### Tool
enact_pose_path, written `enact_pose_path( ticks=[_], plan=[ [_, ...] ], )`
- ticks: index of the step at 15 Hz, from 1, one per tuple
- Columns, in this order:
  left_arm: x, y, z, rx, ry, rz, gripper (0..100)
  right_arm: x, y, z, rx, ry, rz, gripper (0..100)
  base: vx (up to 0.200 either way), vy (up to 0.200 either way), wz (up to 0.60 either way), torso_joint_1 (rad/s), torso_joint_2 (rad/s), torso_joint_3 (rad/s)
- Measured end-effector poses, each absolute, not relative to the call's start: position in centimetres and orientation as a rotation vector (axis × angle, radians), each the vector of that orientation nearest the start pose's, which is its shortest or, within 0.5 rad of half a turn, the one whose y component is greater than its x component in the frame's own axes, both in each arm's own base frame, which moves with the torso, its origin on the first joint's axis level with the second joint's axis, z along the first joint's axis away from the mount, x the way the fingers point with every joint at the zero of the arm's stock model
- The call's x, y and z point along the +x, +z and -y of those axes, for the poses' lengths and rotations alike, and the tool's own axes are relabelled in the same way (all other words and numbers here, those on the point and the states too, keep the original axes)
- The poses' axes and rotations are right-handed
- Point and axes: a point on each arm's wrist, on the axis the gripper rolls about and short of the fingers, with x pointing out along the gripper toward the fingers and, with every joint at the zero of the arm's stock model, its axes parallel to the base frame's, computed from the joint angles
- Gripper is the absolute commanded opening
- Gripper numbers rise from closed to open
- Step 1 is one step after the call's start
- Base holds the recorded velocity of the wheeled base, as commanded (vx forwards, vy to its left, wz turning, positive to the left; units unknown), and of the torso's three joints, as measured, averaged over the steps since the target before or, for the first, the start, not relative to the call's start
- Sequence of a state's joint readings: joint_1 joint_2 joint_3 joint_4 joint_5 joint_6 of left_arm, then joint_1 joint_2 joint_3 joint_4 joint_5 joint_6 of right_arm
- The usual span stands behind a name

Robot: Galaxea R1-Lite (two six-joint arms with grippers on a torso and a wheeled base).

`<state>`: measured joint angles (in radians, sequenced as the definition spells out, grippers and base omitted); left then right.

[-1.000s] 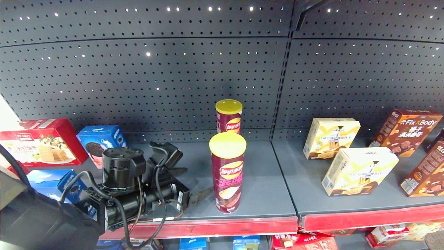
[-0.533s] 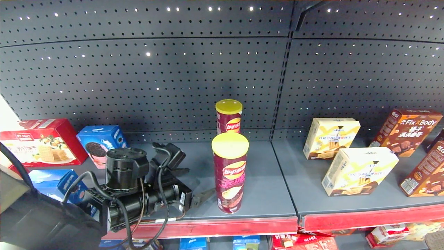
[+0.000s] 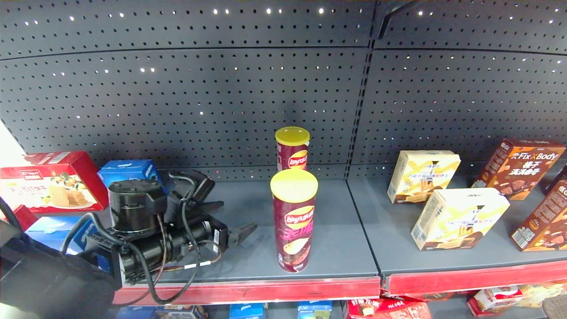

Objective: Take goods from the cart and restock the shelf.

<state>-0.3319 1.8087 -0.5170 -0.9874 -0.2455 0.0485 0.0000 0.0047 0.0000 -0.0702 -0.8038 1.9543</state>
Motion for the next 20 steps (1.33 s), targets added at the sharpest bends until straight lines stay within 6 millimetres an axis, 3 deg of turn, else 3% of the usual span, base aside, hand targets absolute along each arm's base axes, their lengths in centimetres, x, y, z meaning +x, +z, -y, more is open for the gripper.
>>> enact_pose_path(
  ticks=[6, 12, 16, 20],
  plan=[
    [25.4, 16.9, 8.2, -0.051, -0.500, -0.116, 100, -3.0, 8.2, 1.6, 1.858, -0.468, 0.823, 100, 0.000, 0.000, 0.00, 0.000, 0.00, 0.000],
    [19.9, 21.9, 5.9, -0.062, -0.381, 0.064, 100, -3.0, 8.2, 1.6, 1.858, -0.468, 0.823, 100, 0.000, 0.000, 0.00, 0.000, 0.00, 0.000],
    [14.6, 22.5, 2.8, -0.059, -0.266, 0.098, 100, -3.0, 8.2, 1.6, 1.858, -0.468, 0.824, 100, 0.000, 0.000, 0.00, 0.000, 0.00, 0.000],
    [9.8, 21.5, 1.0, -0.006, -0.147, 0.172, 100, -3.0, 8.2, 1.6, 1.858, -0.468, 0.823, 100, 0.000, 0.000, 0.00, 0.000, 0.00, 0.000]
  ],
)
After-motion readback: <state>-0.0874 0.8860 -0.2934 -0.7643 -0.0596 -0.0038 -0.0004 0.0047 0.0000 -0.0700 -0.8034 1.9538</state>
